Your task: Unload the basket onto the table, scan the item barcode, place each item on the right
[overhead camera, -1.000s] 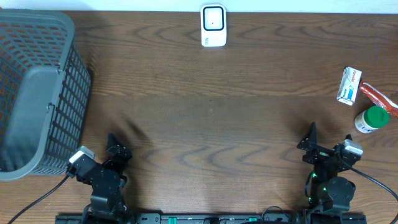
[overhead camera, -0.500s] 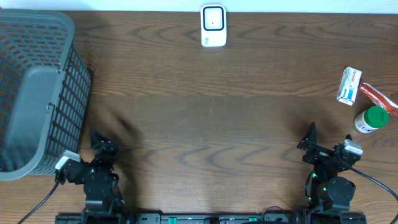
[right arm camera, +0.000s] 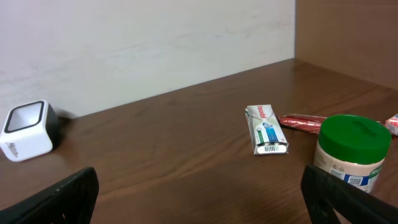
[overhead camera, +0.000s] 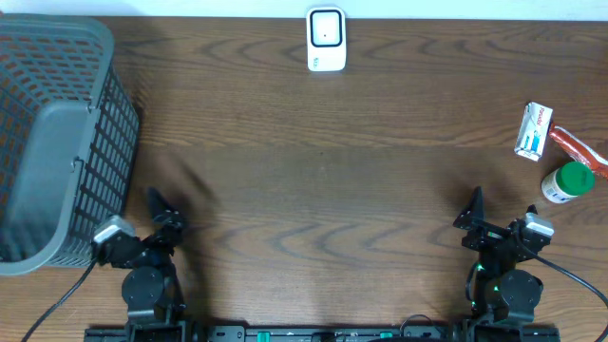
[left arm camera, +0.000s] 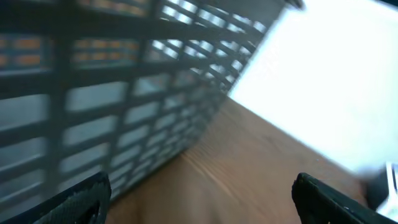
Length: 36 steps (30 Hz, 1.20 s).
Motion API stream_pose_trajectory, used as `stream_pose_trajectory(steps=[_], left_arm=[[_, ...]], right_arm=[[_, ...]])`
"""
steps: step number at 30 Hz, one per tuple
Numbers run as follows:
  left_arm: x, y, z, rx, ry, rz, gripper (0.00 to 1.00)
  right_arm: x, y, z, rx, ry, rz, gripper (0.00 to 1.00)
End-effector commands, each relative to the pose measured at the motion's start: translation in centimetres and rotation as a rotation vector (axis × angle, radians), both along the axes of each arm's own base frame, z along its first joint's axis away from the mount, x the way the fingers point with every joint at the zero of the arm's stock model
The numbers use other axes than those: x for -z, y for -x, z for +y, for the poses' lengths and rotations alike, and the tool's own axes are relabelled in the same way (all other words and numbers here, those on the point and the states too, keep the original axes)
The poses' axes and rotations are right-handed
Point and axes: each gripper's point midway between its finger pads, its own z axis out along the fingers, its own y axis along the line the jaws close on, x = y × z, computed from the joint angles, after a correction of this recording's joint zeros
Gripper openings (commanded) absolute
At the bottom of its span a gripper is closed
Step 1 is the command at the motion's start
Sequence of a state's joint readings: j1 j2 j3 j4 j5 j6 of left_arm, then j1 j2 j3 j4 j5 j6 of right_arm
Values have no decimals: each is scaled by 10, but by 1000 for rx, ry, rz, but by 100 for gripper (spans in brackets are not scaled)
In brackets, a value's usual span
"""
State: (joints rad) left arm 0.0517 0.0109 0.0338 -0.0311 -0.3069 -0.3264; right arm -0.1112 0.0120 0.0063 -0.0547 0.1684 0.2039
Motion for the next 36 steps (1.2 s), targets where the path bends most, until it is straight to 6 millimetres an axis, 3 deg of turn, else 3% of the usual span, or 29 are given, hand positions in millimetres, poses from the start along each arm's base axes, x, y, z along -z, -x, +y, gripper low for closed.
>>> stream_pose_trajectory(steps=[1, 19, 36], left_arm=[[19, -4, -11, 84, -110, 94, 93], [21, -9, -27, 187, -99, 96, 94], [21, -9, -27, 187, -99, 94, 93]], right_arm=[[0, 0, 3, -16, 10, 2, 99], [0, 0, 3, -16, 10, 2, 99], [0, 0, 3, -16, 10, 2, 99]])
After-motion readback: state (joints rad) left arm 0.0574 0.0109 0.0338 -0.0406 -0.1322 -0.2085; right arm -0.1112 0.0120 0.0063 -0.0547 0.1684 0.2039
